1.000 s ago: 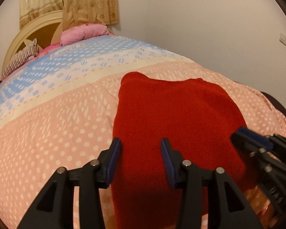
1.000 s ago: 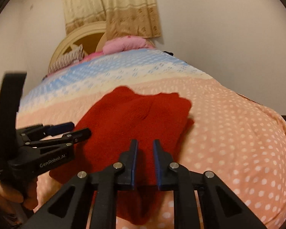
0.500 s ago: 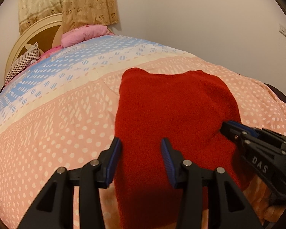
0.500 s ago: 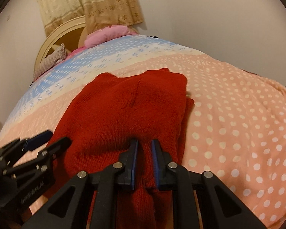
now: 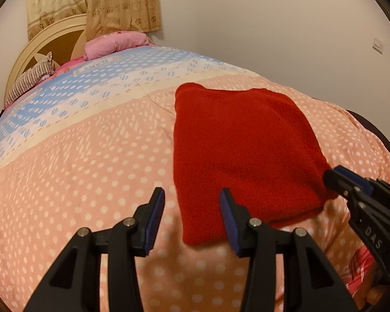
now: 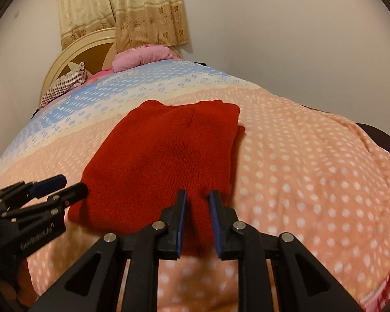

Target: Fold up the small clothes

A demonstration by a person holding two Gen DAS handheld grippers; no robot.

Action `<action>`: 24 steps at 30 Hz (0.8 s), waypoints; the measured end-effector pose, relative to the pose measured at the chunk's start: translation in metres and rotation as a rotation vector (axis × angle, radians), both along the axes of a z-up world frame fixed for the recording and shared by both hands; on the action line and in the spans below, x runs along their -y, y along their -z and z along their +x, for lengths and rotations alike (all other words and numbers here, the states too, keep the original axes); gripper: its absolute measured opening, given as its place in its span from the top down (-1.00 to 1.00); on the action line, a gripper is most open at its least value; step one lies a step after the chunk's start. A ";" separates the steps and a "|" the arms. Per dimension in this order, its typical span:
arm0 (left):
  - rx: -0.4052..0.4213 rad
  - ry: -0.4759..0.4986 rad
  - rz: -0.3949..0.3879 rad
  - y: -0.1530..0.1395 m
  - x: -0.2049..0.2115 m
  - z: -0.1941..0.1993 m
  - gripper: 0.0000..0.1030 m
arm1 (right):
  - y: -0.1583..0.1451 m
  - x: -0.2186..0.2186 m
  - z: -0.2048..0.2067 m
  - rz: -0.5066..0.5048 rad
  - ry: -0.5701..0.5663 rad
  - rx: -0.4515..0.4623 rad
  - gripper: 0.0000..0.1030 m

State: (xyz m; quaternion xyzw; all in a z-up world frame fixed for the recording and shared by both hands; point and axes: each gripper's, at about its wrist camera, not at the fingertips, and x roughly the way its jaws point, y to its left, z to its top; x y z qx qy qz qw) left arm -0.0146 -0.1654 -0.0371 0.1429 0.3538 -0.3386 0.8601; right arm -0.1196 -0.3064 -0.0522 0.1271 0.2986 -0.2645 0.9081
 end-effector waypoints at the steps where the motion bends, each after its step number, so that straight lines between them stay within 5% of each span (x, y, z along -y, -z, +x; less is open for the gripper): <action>1: 0.005 0.001 0.003 0.000 -0.002 -0.002 0.08 | 0.000 -0.004 -0.004 0.000 0.005 0.000 0.61; 5: 0.002 0.011 0.007 0.001 -0.007 -0.010 0.08 | 0.003 -0.017 -0.017 0.019 0.017 -0.001 0.43; 20: -0.004 0.029 0.050 0.012 -0.014 -0.028 0.09 | 0.021 -0.038 -0.032 0.120 -0.023 0.003 0.38; 24: -0.006 0.029 0.063 0.017 -0.012 -0.028 0.08 | 0.020 -0.046 -0.031 0.085 -0.047 0.025 -0.16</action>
